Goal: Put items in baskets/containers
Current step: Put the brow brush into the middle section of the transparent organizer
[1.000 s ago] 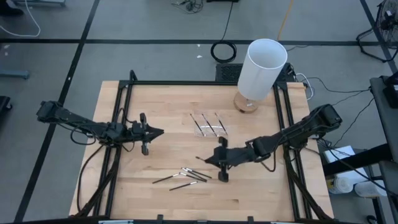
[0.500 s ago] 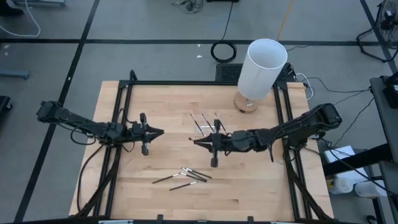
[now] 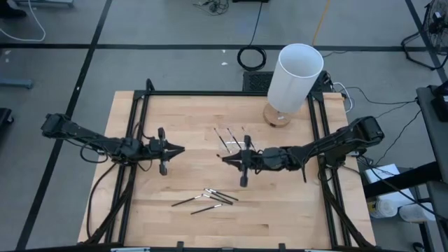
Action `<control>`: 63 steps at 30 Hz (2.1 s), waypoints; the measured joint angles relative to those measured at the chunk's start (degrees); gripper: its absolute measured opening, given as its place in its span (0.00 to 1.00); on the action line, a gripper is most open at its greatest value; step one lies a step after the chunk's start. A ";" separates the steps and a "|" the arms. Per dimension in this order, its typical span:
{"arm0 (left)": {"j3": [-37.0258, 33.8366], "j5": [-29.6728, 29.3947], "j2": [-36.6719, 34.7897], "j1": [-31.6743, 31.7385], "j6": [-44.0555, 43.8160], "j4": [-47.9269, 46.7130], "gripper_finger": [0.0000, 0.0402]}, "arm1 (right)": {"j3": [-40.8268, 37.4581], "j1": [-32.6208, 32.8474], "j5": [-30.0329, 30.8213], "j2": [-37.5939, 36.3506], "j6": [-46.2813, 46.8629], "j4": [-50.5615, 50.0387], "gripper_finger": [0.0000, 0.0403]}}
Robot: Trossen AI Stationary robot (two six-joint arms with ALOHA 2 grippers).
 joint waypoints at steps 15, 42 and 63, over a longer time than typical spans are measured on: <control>0.00 -0.06 0.00 0.04 1.16 0.75 0.10 | -1.85 1.55 0.35 0.01 0.33 1.06 0.00; 0.00 -3.63 0.00 0.04 3.70 2.05 0.10 | -1.93 -18.31 -13.19 -2.15 0.60 -2.88 0.00; 0.02 -3.94 0.00 0.11 3.52 3.27 0.10 | -16.80 -15.41 0.69 -1.96 6.34 15.05 0.00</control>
